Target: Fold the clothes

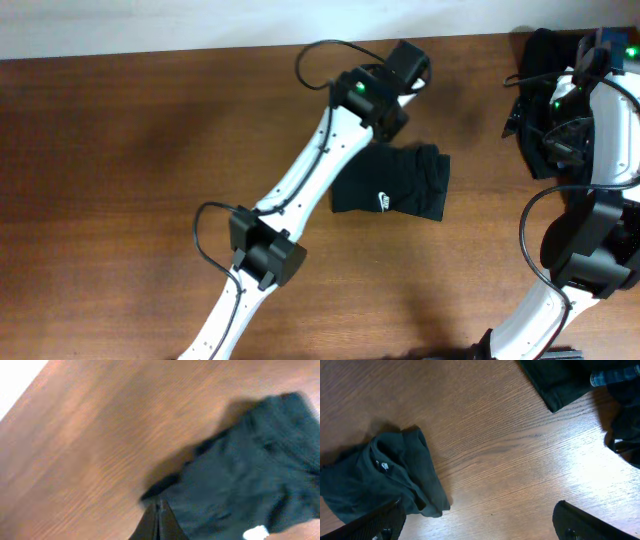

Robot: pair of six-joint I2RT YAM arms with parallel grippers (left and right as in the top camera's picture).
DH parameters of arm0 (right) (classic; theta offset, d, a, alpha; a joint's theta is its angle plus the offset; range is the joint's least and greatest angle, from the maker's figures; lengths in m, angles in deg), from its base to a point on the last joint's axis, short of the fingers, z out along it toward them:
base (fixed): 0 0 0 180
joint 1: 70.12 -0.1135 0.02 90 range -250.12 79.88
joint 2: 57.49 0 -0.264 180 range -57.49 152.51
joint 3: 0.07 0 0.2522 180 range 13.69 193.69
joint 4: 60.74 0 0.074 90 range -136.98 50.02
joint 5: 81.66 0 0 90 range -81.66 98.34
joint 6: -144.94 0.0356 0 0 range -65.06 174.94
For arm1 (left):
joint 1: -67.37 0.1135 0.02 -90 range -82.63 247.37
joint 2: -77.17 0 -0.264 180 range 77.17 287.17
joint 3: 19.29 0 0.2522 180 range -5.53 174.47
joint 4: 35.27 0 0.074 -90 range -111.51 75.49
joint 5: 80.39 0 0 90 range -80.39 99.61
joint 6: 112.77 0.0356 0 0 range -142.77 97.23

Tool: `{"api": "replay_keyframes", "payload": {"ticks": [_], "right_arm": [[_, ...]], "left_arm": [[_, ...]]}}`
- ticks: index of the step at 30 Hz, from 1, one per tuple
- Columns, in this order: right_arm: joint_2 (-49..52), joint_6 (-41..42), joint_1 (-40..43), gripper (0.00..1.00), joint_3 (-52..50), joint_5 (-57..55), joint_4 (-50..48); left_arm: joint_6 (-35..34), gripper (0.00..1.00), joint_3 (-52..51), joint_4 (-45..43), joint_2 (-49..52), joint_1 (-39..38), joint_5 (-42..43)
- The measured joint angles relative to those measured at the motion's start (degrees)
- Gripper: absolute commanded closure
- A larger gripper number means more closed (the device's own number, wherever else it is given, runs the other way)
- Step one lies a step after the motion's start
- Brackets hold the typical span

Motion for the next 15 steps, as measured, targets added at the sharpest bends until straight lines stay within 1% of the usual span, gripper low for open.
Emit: {"api": "replay_keyframes", "payload": {"ticks": [4,8,15], "right_arm": [[0.0,0.0,0.0,0.01,0.0,0.0,0.0],[0.0,0.0,0.0,0.02,0.0,0.0,0.0],[0.0,0.0,0.0,0.01,0.0,0.0,0.0]], "left_arm": [[0.0,1.0,-1.6,-1.0,0.0,2.6,-1.6],[0.0,1.0,-4.2,-5.5,0.0,5.4,-2.0],[0.0,1.0,-9.5,-12.7,0.0,9.3,4.5]]}}
